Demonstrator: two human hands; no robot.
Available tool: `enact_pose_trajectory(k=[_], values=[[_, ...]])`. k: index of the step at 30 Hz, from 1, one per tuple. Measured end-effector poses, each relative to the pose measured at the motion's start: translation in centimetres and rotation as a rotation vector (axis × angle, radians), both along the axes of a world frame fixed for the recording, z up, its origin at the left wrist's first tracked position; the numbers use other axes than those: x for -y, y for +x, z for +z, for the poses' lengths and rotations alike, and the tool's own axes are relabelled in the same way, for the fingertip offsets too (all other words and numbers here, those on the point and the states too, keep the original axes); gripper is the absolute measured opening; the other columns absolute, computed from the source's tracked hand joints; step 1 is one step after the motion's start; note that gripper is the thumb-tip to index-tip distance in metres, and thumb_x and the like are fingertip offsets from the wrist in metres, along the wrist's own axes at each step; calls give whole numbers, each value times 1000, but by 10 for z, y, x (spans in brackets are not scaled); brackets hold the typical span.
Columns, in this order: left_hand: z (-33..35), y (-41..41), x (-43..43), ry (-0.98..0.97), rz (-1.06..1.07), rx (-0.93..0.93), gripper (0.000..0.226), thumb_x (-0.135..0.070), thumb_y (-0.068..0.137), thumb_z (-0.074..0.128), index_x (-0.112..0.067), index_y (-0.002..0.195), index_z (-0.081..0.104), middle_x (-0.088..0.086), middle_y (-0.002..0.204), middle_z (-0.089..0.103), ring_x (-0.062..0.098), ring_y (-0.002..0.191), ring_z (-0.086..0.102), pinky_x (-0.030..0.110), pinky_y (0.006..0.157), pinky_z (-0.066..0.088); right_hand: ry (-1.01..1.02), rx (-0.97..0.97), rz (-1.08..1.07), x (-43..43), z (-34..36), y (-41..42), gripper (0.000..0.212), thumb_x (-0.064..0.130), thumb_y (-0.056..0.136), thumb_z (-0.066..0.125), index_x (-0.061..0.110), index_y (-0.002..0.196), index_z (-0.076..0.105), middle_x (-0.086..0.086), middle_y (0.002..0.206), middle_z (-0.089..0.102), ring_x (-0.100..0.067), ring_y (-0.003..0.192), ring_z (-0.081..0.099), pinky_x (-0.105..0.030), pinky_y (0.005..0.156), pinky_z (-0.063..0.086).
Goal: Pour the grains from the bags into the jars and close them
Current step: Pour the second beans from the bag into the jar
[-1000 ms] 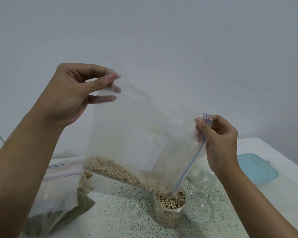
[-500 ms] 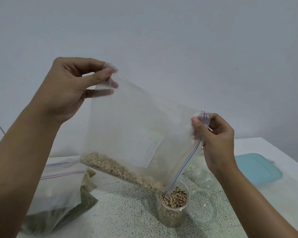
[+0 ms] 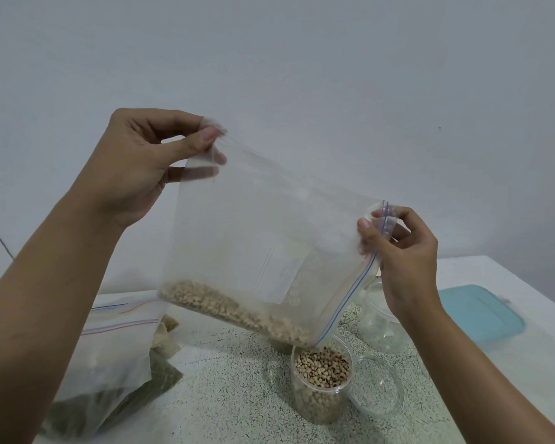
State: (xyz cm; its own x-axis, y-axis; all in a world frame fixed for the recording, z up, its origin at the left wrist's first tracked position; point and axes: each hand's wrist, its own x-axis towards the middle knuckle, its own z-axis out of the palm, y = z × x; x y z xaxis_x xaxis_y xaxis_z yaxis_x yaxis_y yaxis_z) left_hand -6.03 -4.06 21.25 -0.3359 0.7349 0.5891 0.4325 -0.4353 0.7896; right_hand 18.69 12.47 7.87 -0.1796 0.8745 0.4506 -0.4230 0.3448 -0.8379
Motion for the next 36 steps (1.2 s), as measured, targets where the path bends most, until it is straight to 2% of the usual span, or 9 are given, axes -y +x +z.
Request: enact_pose_trajectory(k=[3,7,13,22,29,36], values=[[-1,4,-2,-7,-11,1,15,-26,82,75,-16,91,79,5,84,74,25,83,73,37,77,61,-1,12,-8,-3,-2,3,17,8,87,77,11,95,63,8,71,66,-12,60,59,-34,60,43],[-2,10,-4,-6,1,-13,18,-24,84,74,-11,95,77,5,86,74,25,82,73,36,76,61,9,-23,1,-3,-2,8,19,3,87,75,3,100,61,2,73,66,-17,61,61,-29,60,52],[-3,16,-2,22,12,-38,14,-25,84,74,-15,93,79,3,87,75,26,82,74,36,74,61,14,-24,11,-2,-3,14,20,2,88,75,-1,102,61,-5,77,64,-20,61,63,-30,61,53],[-1,13,6,35,11,-49,11,-22,86,73,-17,91,80,6,84,75,27,81,73,35,73,62,17,-31,21,6,-5,12,32,7,83,76,-10,104,59,-1,75,65,-19,59,62,-29,59,53],[5,9,12,45,25,-67,10,-23,85,73,-19,90,81,6,82,74,26,80,73,35,73,62,10,-18,29,13,-3,5,22,5,83,77,-1,99,63,-1,77,66,-17,58,64,-25,59,54],[9,3,14,35,51,-86,13,-26,86,74,-17,93,79,7,82,74,30,82,73,36,72,62,23,-19,17,14,0,-2,22,2,85,75,-4,102,62,-2,78,69,-18,60,67,-26,63,56]])
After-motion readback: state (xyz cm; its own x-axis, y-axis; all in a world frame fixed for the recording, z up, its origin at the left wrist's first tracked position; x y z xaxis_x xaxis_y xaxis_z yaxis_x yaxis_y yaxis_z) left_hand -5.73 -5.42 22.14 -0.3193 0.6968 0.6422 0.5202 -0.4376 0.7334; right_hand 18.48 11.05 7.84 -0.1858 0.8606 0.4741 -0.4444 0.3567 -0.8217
